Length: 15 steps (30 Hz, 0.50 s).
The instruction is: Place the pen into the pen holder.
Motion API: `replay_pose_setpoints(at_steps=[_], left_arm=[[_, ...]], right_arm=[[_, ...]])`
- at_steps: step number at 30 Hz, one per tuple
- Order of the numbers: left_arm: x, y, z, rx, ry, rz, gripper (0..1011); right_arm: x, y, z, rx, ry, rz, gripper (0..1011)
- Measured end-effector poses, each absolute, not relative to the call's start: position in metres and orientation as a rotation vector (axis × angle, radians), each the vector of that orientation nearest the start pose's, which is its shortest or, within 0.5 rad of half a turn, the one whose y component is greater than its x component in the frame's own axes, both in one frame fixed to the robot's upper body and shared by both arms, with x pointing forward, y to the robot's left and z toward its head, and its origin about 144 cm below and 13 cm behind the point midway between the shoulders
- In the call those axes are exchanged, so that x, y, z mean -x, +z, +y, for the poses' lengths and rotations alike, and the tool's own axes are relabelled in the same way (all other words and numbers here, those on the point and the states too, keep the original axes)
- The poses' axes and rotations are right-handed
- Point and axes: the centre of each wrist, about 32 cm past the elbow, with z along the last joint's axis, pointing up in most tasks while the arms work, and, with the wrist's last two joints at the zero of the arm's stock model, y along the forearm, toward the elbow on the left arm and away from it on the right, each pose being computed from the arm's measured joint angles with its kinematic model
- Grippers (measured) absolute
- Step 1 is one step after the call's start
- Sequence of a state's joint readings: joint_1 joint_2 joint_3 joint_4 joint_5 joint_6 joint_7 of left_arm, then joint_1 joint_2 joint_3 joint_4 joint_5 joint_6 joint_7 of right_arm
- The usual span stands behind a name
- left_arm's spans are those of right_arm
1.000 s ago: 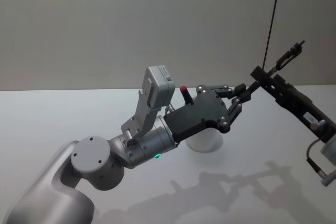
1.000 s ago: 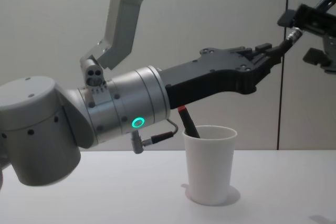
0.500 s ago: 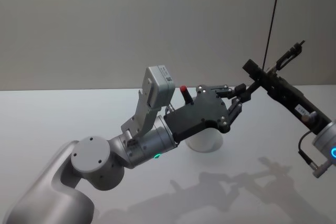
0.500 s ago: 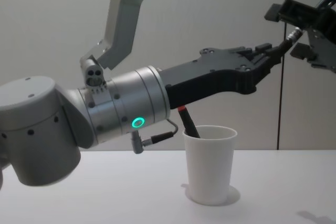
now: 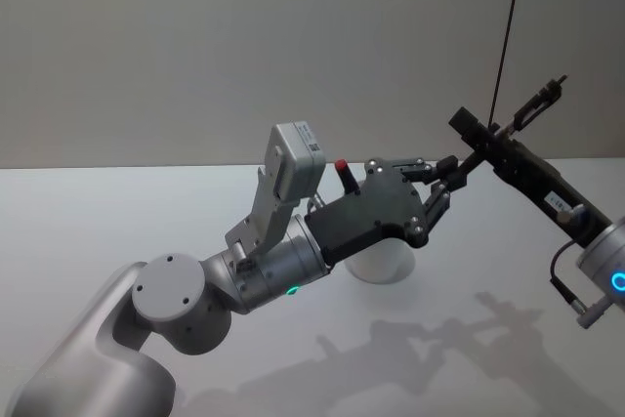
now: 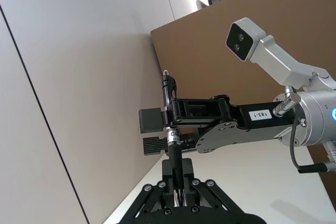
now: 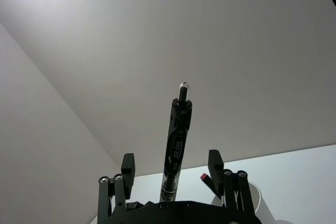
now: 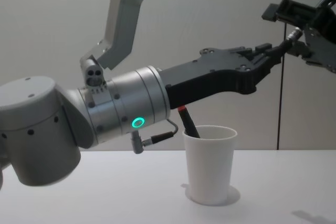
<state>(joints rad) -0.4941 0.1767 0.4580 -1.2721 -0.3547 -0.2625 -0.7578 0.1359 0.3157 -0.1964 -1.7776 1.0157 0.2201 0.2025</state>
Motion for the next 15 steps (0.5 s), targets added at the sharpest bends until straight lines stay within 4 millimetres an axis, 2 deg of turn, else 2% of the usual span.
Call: replay_pose_setpoints(at_steps=[6, 9, 11, 12, 14, 15], left_arm=[[-0.5713, 1.2149, 0.1607, 0.194, 0.434, -0.293, 104], [-0.5713, 1.215, 0.1607, 0.194, 0.434, -0.293, 105], [-0.5713, 1.2149, 0.1606, 0.194, 0.434, -0.293, 103], [-0.5713, 1.2149, 0.1607, 0.194, 0.434, -0.293, 105], [-0.5713, 1.215, 0.1607, 0.194, 0.434, -0.293, 104], [-0.5713, 1.2149, 0.1607, 0.194, 0.434, -0.293, 105]], right_arm=[[-0.4785, 1.2435, -0.2378, -0.498, -0.908, 0.456, 762], [-0.4787, 1.2435, -0.2376, -0.499, -0.908, 0.456, 639], [-0.4787, 1.2435, -0.2376, -0.499, -0.908, 0.457, 599], [-0.4787, 1.2435, -0.2375, -0.499, -0.908, 0.457, 536], [-0.4787, 1.2434, -0.2374, -0.499, -0.908, 0.457, 505], [-0.4788, 1.2434, -0.2374, -0.5, -0.907, 0.457, 435]])
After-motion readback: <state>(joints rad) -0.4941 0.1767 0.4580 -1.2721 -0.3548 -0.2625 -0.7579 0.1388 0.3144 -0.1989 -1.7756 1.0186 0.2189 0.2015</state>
